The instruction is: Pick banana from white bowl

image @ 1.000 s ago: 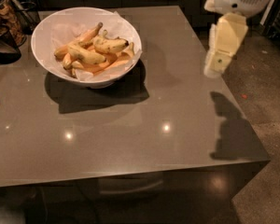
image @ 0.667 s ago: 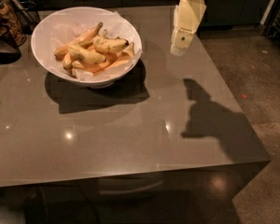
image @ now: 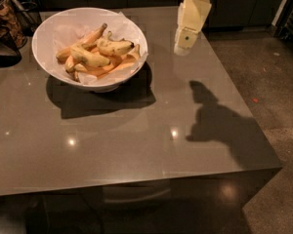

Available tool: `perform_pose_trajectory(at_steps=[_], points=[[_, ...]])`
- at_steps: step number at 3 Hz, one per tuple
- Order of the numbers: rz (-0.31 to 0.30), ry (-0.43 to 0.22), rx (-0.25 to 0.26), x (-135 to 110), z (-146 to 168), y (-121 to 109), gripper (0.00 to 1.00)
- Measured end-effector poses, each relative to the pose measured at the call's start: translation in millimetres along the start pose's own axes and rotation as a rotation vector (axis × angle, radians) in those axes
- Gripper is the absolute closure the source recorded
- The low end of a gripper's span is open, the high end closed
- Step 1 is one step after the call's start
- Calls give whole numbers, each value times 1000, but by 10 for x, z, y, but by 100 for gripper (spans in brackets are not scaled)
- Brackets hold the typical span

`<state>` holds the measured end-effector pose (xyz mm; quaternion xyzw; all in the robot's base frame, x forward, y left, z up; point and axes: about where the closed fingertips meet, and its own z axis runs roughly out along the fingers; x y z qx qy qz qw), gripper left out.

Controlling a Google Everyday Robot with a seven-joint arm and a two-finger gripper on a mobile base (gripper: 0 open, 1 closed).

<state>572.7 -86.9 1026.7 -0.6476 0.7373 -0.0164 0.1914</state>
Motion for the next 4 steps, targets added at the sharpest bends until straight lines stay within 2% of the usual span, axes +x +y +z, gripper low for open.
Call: perform_pose_trajectory(at_steps=[1, 2, 4], points=[[-19, -89, -24, -326, 29, -97, 0], [-45, -146, -67, -692, 119, -142, 0], [-42, -208, -48, -866, 182, -242, 0]])
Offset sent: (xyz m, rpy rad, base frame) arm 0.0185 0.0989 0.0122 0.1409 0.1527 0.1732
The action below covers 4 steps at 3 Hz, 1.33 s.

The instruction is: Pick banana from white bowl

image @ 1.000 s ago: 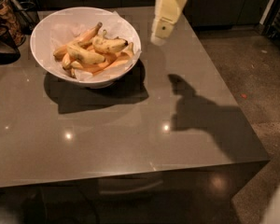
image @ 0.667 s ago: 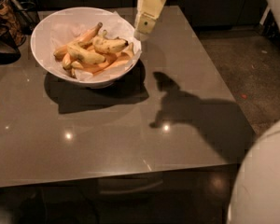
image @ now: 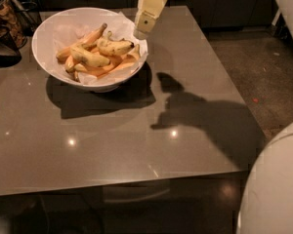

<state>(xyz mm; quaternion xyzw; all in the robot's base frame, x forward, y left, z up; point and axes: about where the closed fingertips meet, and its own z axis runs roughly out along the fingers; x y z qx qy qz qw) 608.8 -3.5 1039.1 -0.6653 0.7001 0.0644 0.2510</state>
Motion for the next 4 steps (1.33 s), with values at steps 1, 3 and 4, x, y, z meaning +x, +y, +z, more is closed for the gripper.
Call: perform_pose_trajectory(at_steps=[1, 3, 4], points=[[45, -16, -33, -145, 171, -38, 0], [83, -18, -76, -371, 389, -102, 11], [95, -20, -95, -432, 484, -135, 11]])
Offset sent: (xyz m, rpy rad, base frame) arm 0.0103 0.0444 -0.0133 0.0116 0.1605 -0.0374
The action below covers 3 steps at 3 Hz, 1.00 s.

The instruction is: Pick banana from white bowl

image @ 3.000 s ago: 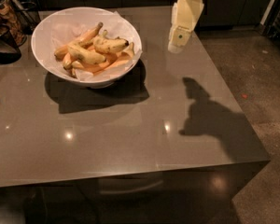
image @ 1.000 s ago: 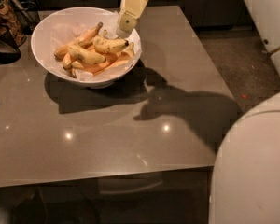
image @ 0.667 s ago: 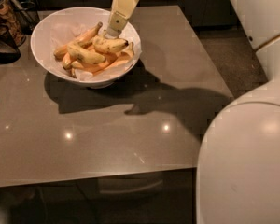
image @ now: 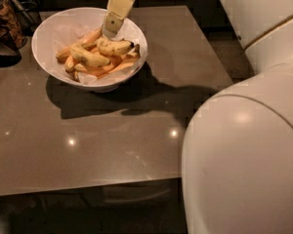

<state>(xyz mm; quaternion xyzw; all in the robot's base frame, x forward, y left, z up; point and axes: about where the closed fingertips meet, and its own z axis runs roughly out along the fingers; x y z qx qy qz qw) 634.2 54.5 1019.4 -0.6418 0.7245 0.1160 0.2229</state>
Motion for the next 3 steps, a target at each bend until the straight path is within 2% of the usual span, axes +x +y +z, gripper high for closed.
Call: perform_pose_trajectory(at_steps=[2, 3], points=[[51, 62, 3, 59, 194, -108, 24], [71, 94, 10, 111, 263, -147, 27]])
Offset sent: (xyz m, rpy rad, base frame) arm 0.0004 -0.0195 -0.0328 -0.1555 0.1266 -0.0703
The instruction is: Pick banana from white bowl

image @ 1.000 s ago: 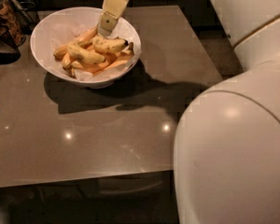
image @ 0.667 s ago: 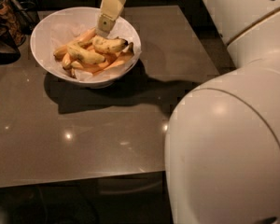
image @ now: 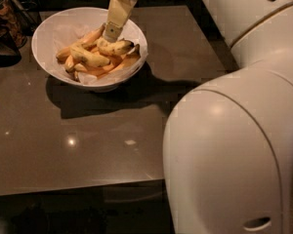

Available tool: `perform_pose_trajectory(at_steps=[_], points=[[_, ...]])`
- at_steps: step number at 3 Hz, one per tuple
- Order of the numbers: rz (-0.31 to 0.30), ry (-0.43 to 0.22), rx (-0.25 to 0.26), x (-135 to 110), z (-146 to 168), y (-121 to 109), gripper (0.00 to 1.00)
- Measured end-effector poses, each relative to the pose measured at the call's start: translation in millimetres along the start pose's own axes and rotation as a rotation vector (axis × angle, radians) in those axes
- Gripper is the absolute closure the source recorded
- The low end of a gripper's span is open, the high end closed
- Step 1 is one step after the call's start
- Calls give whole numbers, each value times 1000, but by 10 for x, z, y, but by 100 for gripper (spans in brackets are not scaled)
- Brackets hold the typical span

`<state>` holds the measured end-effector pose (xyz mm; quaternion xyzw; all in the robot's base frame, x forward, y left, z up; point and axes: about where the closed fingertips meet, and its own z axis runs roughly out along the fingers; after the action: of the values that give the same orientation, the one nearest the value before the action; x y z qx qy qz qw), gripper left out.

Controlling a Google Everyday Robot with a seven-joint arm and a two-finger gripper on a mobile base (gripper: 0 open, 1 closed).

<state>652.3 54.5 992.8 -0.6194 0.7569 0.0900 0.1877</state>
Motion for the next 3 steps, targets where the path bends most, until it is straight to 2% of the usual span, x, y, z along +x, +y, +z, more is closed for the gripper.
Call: perform_pose_trajectory(at_steps=[1, 3], points=[[12, 29, 4, 36, 66, -41, 33], [3, 80, 12, 0, 179, -82, 36]])
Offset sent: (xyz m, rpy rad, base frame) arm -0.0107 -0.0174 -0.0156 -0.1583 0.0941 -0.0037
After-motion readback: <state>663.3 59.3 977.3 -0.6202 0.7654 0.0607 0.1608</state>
